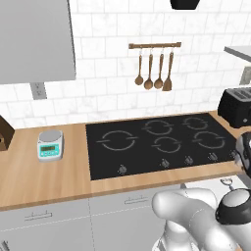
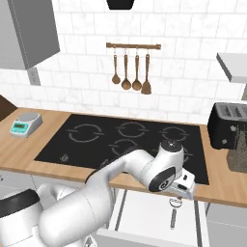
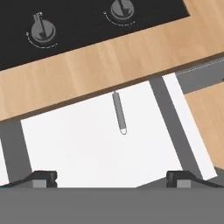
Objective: Pick the peeler from the drawer and place it on the counter.
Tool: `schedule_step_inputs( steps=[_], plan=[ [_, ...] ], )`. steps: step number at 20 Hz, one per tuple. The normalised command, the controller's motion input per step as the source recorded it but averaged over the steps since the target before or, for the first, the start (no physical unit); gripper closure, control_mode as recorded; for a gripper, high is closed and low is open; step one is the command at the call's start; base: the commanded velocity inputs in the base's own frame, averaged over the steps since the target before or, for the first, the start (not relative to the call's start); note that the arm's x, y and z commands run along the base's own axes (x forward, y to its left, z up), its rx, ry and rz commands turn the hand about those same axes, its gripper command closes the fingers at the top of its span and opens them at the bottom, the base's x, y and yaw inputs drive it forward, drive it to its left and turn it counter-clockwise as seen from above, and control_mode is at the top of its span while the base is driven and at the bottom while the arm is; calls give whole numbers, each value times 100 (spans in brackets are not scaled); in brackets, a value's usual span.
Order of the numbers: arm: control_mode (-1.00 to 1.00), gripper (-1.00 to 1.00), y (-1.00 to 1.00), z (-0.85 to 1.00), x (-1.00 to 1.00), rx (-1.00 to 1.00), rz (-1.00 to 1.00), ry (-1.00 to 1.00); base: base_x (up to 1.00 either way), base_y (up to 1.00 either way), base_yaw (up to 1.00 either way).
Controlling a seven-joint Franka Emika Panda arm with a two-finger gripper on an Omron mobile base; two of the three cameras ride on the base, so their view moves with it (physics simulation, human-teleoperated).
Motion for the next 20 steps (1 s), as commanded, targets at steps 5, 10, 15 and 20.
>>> schedule_step_inputs(
  steps=[5, 10, 15, 20],
  plan=[
    [-100, -100, -2, -78, 1, 0, 0, 0, 0, 0, 0],
    [-100, -100, -4, -65, 2, 2, 0, 0, 0, 0, 0],
    [-100, -100, -28, -56, 5, 4, 3, 2, 0, 0, 0],
    [-100, -100, -24, -46, -2, 0, 2, 7, 0, 0, 0]
  ],
)
